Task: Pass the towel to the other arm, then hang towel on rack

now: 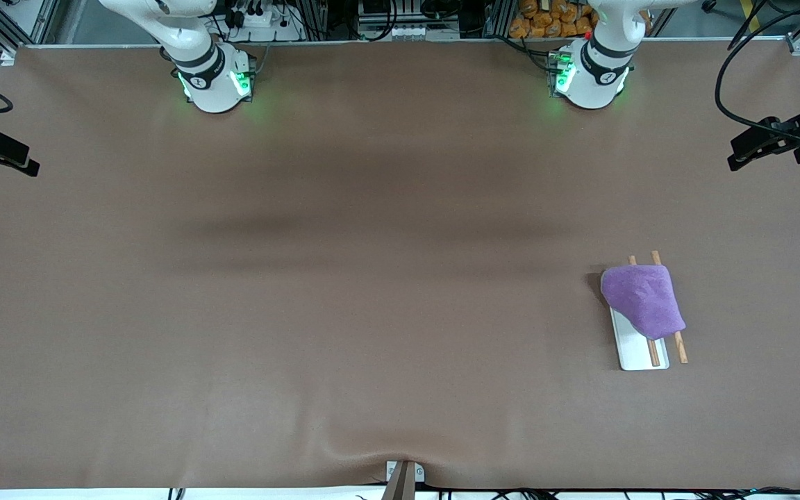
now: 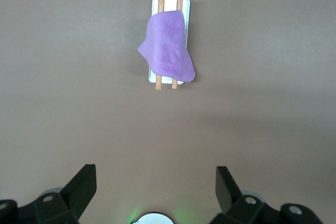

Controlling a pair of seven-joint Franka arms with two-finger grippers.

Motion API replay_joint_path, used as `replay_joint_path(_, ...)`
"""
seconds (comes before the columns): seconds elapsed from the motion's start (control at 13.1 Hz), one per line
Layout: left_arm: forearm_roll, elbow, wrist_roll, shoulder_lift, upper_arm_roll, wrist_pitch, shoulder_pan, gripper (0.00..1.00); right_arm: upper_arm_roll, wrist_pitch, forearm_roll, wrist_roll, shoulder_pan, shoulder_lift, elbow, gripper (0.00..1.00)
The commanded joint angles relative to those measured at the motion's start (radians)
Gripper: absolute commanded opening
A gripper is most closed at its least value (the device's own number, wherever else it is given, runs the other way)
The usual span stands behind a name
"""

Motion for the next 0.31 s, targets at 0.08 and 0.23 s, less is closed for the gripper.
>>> replay_joint_path(0.08,0.019,-0.004,-0.006,-0.017,-0.006,-0.016,-0.003,1.00,0.005,-0.002,0.000,0.002,0.006,-0.006,0.002,1.00)
replay_joint_path(0.23,0.019,-0.004,-0.002,-0.019,-0.007,-0.017,-0.003,1.00,0.005,-0.002,-0.002,0.002,0.006,-0.007,0.002,1.00)
